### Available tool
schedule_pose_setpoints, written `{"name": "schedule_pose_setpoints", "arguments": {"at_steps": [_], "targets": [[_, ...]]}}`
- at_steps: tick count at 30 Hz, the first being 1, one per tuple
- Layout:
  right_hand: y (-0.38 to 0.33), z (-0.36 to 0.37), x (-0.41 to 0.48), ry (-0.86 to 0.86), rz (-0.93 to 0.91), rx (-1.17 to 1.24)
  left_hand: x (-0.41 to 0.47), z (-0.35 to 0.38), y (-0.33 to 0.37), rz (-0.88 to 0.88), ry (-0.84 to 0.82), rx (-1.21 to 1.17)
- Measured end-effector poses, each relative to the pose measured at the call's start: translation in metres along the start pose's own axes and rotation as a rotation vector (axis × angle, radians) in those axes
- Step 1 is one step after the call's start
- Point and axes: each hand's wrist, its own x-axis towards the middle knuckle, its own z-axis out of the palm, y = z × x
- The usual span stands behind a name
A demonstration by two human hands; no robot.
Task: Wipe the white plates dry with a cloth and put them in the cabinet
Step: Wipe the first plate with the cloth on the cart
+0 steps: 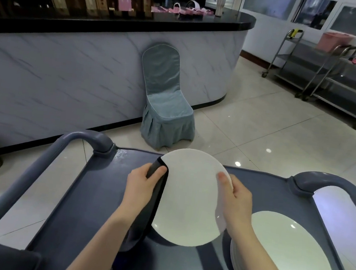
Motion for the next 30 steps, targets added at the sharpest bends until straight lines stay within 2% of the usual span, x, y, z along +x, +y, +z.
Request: {"name": "schedule_pose_setpoints", "arguments": {"at_steps": [3,6,8,9,11,14,17,20,25,26,28,30], "targets": [[-0.007,-0.002,0.007,-0.1,-0.107,-0.049,0.017,-0.011,0.011,0.151,-0.078,0.119],[-0.021,0.003,0.013,-0.346,-0.263,-0.233,0.023,-0.008,0.025,0.35,-0.268,0.238],[-0.023,0.007,0.014,-0.414,-0.342,-0.321,0.021,-0.003,0.029,0.411,-0.351,0.277],[-0.023,0.006,0.015,-0.398,-0.353,-0.317,0.019,-0.002,0.028,0.402,-0.33,0.253],[-0.022,0.002,0.017,-0.31,-0.309,-0.228,0.013,-0.002,0.02,0.32,-0.185,0.155],[-0.015,-0.001,0.015,-0.139,-0.164,-0.064,0.0,-0.001,0.003,0.107,0.002,0.007],[-0.006,0.0,0.011,-0.111,-0.073,-0.045,-0.004,-0.001,-0.006,-0.016,-0.05,0.008],[-0.007,-0.004,0.015,-0.202,-0.132,-0.135,0.004,-0.005,-0.001,0.038,-0.107,0.068],[-0.028,0.003,0.016,-0.446,-0.315,-0.282,0.017,-0.003,0.027,0.349,-0.334,0.251],[-0.031,0.002,0.017,-0.434,-0.319,-0.282,0.016,-0.003,0.03,0.363,-0.319,0.239],[-0.034,-0.002,0.022,-0.325,-0.306,-0.258,0.014,-0.003,0.03,0.314,-0.183,0.153],[-0.032,-0.002,0.023,-0.123,-0.221,-0.149,0.008,-0.003,0.026,0.141,0.012,0.036]]}}
